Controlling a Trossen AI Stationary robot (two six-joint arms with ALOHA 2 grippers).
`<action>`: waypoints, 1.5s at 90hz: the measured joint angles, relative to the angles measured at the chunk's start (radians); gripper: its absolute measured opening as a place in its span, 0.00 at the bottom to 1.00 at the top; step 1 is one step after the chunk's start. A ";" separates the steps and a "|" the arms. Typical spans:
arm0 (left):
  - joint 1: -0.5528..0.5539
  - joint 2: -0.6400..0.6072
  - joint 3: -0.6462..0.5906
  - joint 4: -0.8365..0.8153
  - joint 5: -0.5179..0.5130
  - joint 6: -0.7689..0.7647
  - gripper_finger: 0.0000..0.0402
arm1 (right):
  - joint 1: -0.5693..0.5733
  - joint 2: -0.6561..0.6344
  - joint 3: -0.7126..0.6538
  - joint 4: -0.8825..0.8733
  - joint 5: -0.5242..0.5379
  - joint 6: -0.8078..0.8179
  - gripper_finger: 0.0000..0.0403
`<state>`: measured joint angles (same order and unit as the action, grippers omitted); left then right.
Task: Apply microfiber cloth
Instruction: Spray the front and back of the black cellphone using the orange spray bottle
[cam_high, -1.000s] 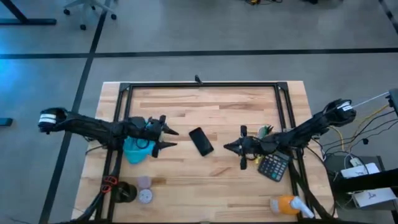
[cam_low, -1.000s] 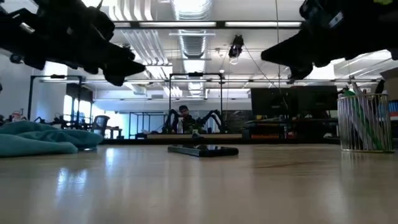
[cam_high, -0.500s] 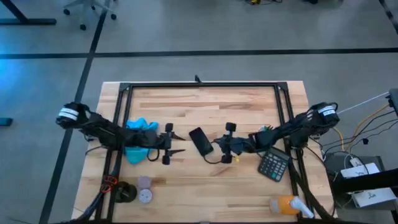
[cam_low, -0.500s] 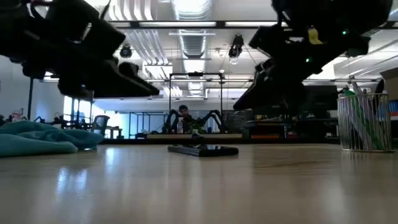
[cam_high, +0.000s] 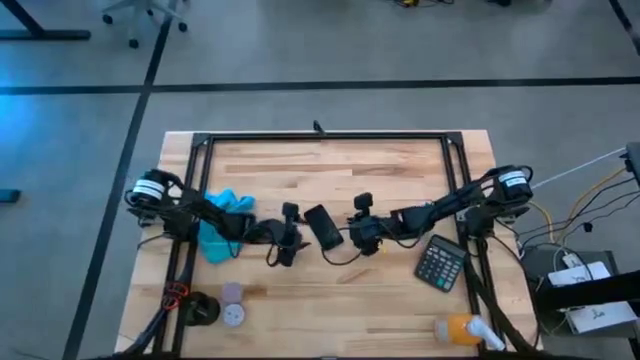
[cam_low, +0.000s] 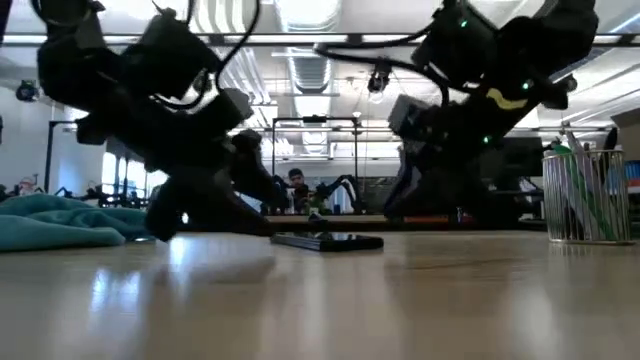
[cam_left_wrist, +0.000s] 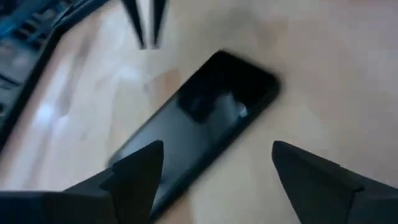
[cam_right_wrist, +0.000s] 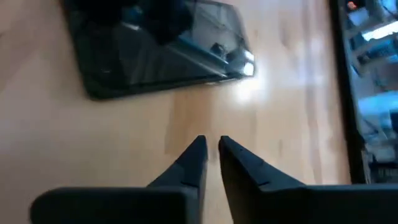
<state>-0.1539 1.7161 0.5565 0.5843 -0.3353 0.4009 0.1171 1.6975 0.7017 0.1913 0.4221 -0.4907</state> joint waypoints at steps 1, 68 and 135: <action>0.000 0.001 0.006 -0.010 -0.001 0.003 0.73 | -0.001 0.005 0.002 0.000 -0.001 -0.002 0.14; 0.048 0.107 0.150 -0.278 -0.049 0.253 0.67 | -0.033 0.189 0.201 -0.013 -0.161 -0.129 0.37; 0.050 0.014 0.148 -0.219 -0.044 0.190 0.67 | 0.045 0.175 0.209 0.024 -0.180 -0.114 0.38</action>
<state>-0.1037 1.7306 0.7044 0.3658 -0.3796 0.5905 0.1620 1.8728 0.9103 0.2149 0.2423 -0.6046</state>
